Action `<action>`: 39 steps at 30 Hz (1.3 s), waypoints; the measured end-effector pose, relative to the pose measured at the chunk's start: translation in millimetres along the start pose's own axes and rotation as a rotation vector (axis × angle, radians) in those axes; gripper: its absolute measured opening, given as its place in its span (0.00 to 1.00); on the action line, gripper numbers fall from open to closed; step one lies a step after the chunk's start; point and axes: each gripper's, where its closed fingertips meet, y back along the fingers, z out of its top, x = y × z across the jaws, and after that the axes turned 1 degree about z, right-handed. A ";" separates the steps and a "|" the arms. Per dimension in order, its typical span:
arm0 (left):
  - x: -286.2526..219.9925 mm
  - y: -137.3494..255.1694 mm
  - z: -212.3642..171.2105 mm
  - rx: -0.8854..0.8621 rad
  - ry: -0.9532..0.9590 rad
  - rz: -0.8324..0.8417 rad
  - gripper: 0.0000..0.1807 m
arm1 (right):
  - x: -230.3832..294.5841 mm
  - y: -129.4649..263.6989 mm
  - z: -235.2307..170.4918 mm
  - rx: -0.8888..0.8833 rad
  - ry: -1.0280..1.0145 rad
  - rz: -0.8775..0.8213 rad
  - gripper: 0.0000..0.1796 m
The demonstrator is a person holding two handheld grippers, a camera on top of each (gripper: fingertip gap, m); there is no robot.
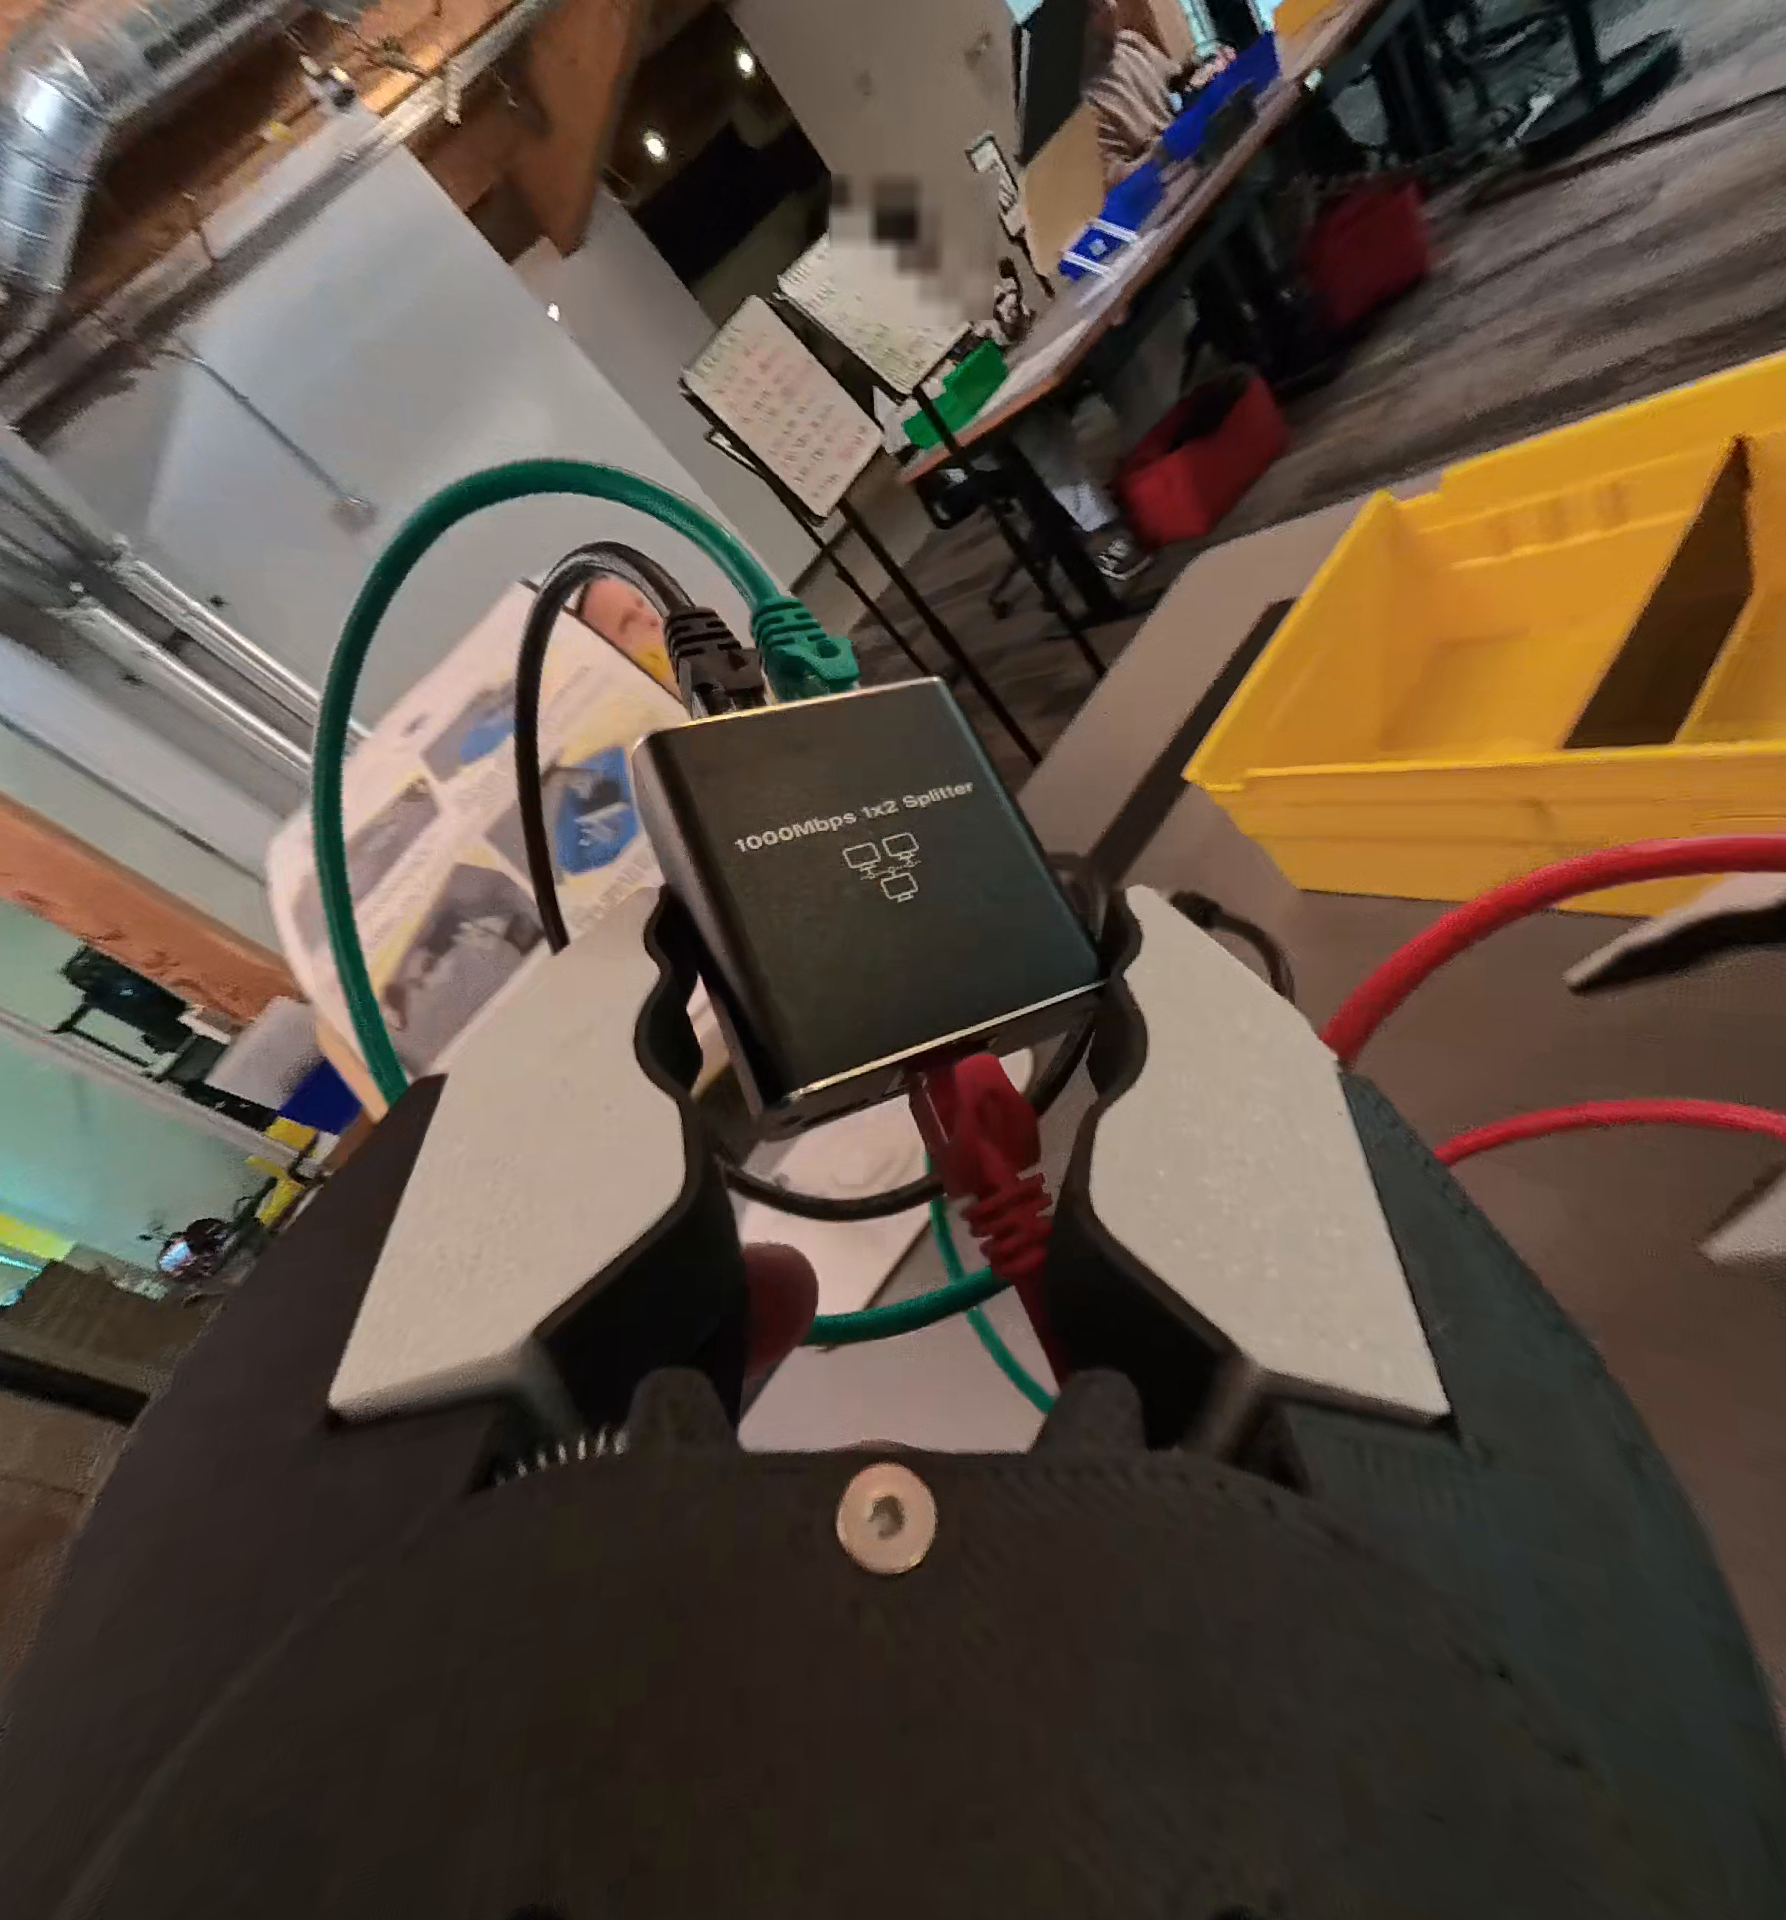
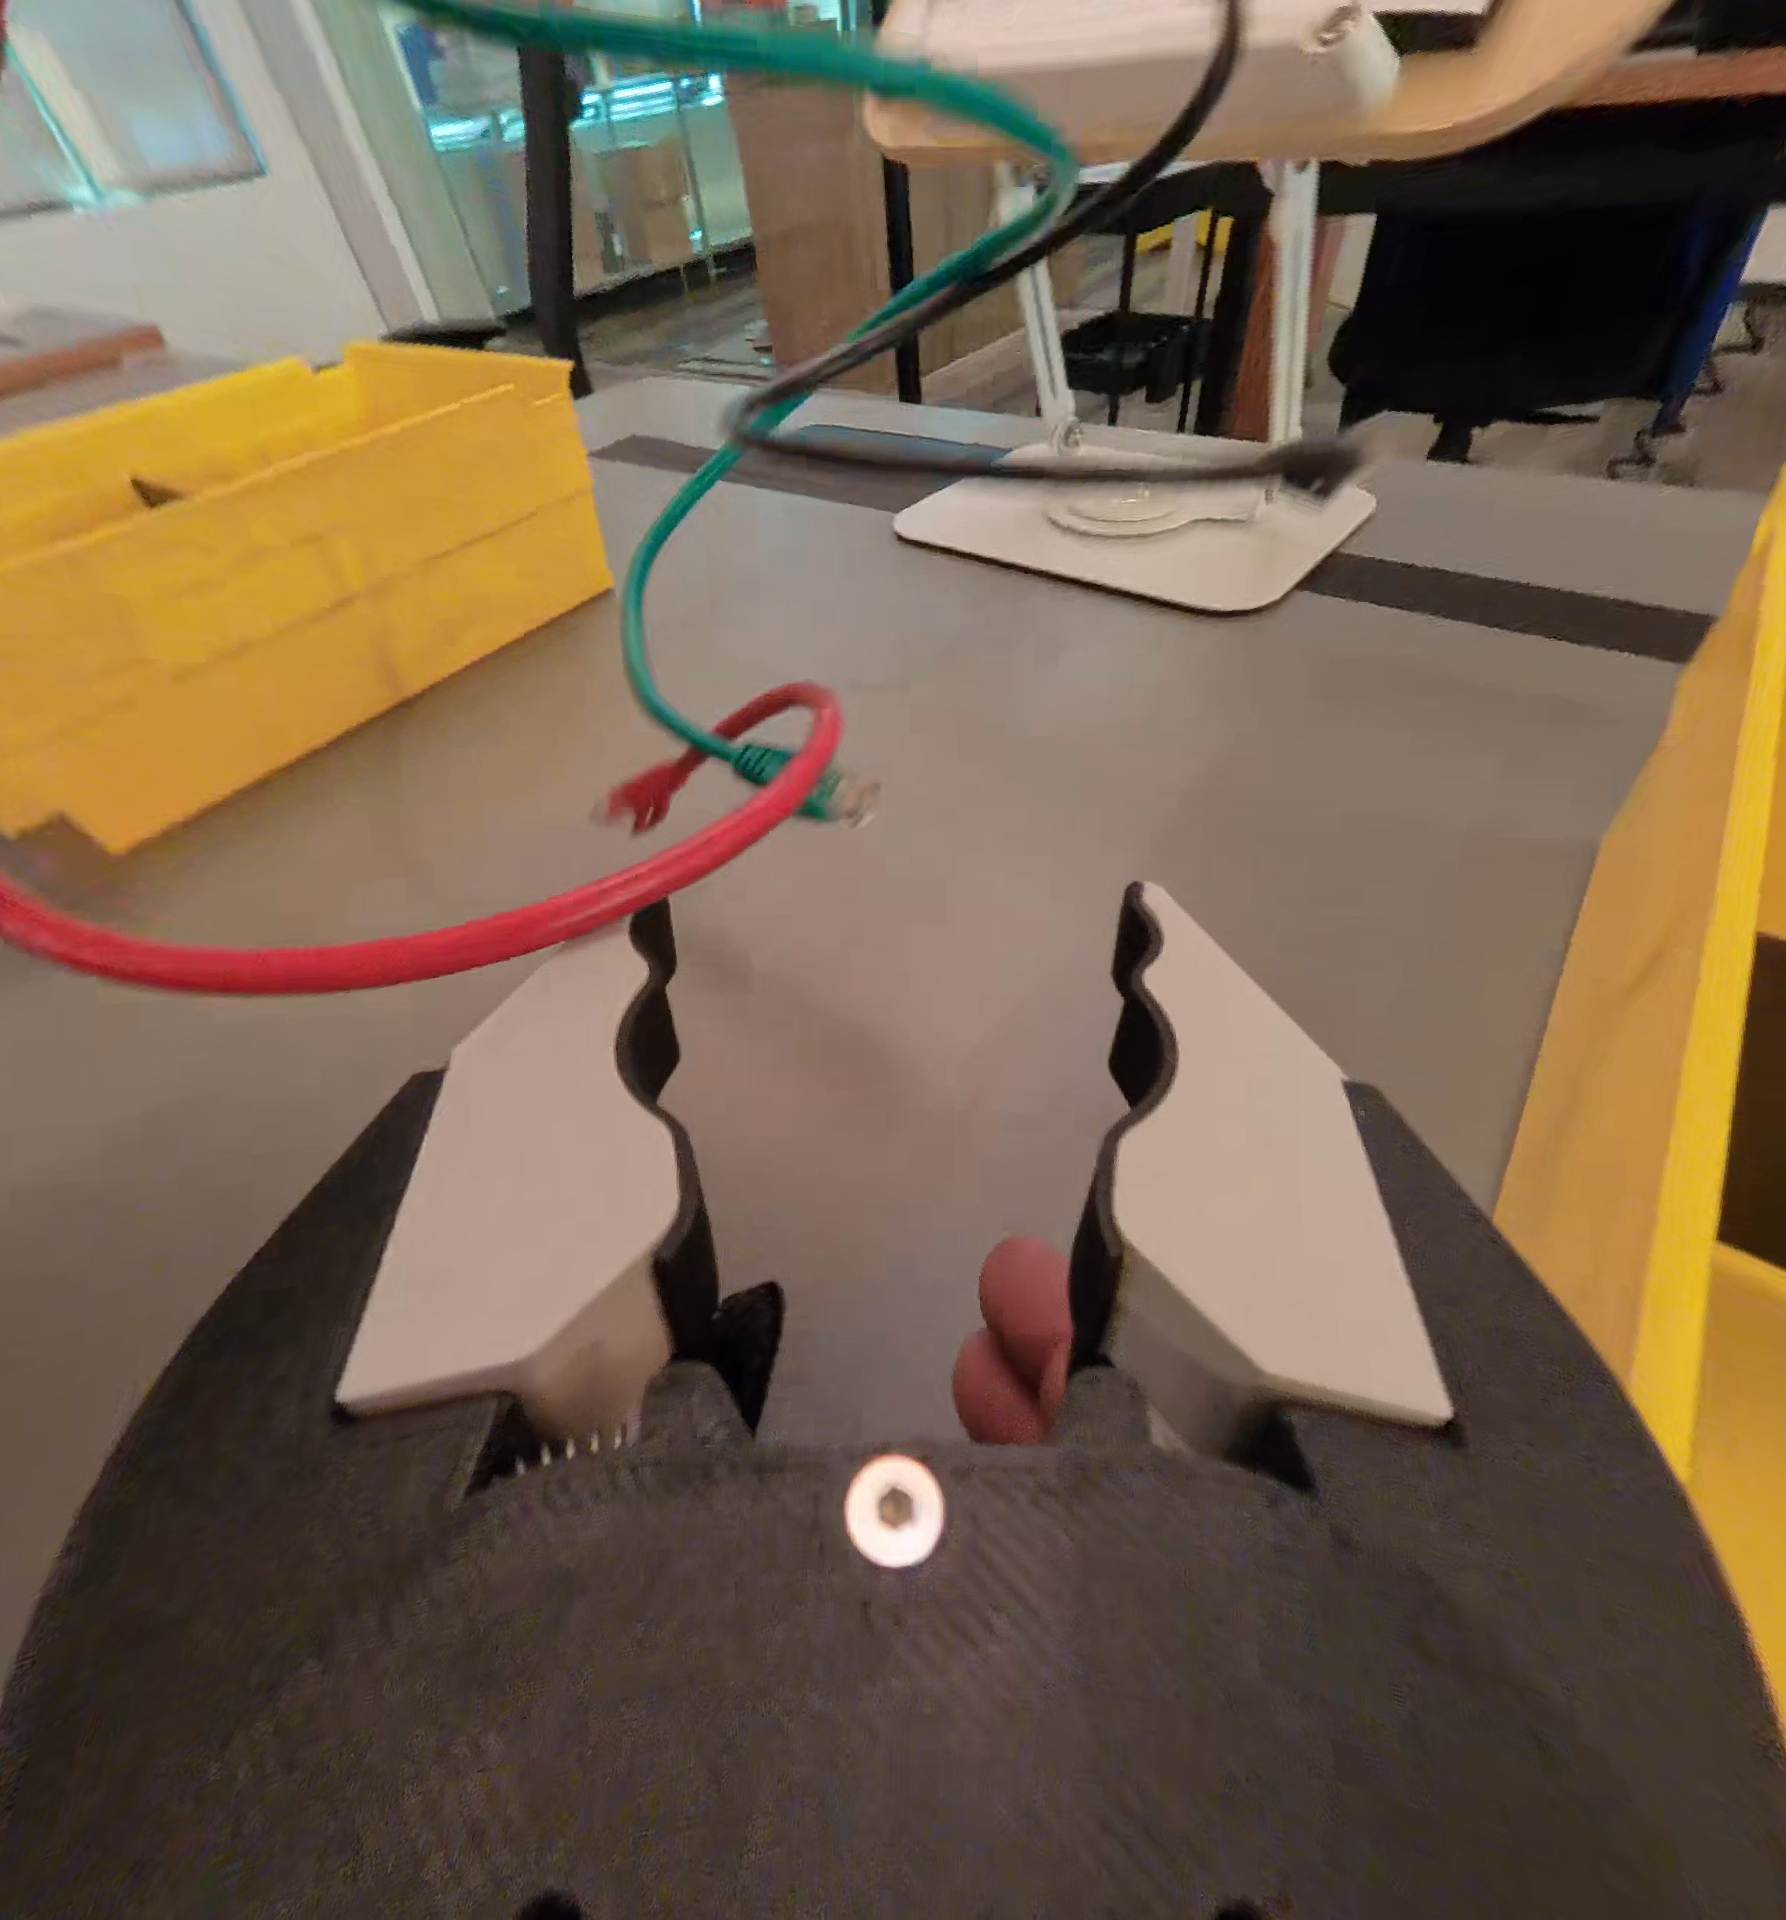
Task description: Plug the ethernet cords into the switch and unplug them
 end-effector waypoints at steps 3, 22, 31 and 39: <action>-22.0 0.8 -19.1 0.029 0.033 -0.055 0.41 | -13.6 -0.3 1.9 -0.017 -0.007 -0.040 0.48; -120.8 42.6 -63.5 -0.106 0.082 -0.390 0.41 | 46.4 14.9 82.2 -0.309 -0.266 0.437 0.25; -147.3 43.5 -63.8 -0.113 -0.005 -0.560 0.41 | 100.4 1.3 68.6 -0.111 -0.337 0.848 0.14; -122.0 16.5 -83.8 0.141 -0.063 -0.336 0.61 | 63.1 -15.2 73.9 -0.200 -0.529 0.608 0.13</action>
